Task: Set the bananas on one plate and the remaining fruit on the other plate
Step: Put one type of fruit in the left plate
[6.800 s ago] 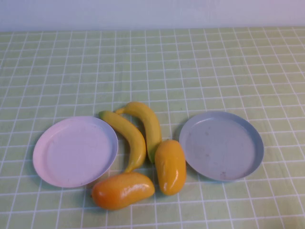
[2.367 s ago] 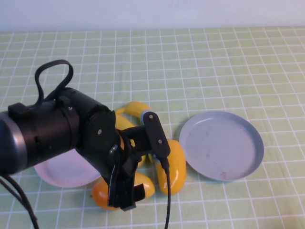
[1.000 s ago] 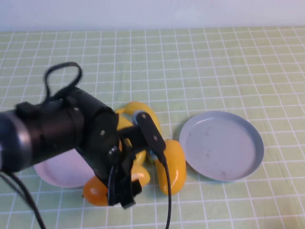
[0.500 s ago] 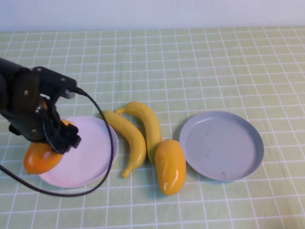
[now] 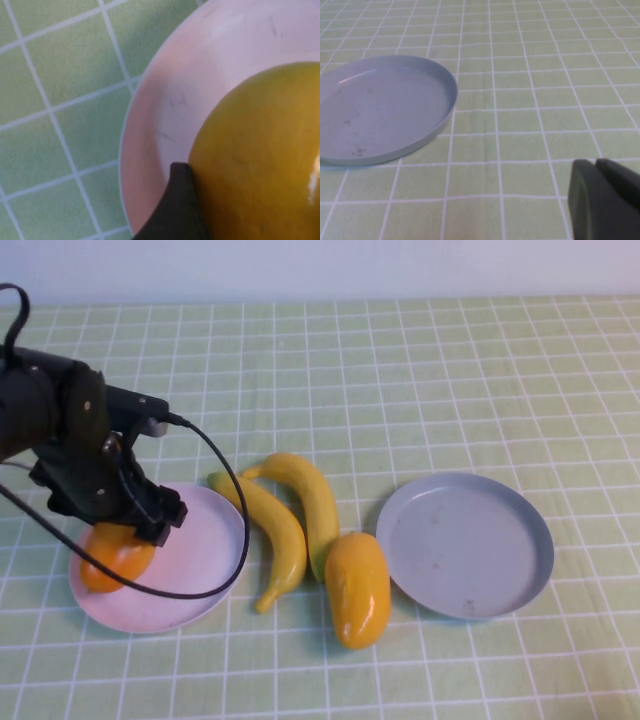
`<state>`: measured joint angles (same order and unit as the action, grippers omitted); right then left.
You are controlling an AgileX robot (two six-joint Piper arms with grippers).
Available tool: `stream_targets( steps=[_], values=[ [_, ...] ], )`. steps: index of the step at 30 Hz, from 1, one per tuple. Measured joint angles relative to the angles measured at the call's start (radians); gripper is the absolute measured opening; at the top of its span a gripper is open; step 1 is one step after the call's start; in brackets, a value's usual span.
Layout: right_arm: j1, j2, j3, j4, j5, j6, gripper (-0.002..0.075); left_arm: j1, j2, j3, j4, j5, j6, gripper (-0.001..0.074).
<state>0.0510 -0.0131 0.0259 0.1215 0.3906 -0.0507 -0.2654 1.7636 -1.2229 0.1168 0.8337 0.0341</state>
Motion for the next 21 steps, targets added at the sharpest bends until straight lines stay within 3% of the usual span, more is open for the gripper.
stream_targets(
  steps=[5, 12, 21],
  values=[
    [0.000, 0.000, 0.000, 0.000, 0.000, 0.000, -0.0015, 0.000, 0.056, -0.055, -0.011, 0.037, 0.006, 0.0547],
    [0.000, 0.000, 0.000, 0.000, 0.000, 0.000, -0.0016, 0.000, 0.064, -0.134, -0.019, 0.132, 0.008, 0.0643],
    [0.000, 0.000, 0.000, 0.000, 0.000, 0.000, -0.0015, -0.022, 0.064, -0.298, -0.124, 0.354, -0.043, 0.0634]
  ],
)
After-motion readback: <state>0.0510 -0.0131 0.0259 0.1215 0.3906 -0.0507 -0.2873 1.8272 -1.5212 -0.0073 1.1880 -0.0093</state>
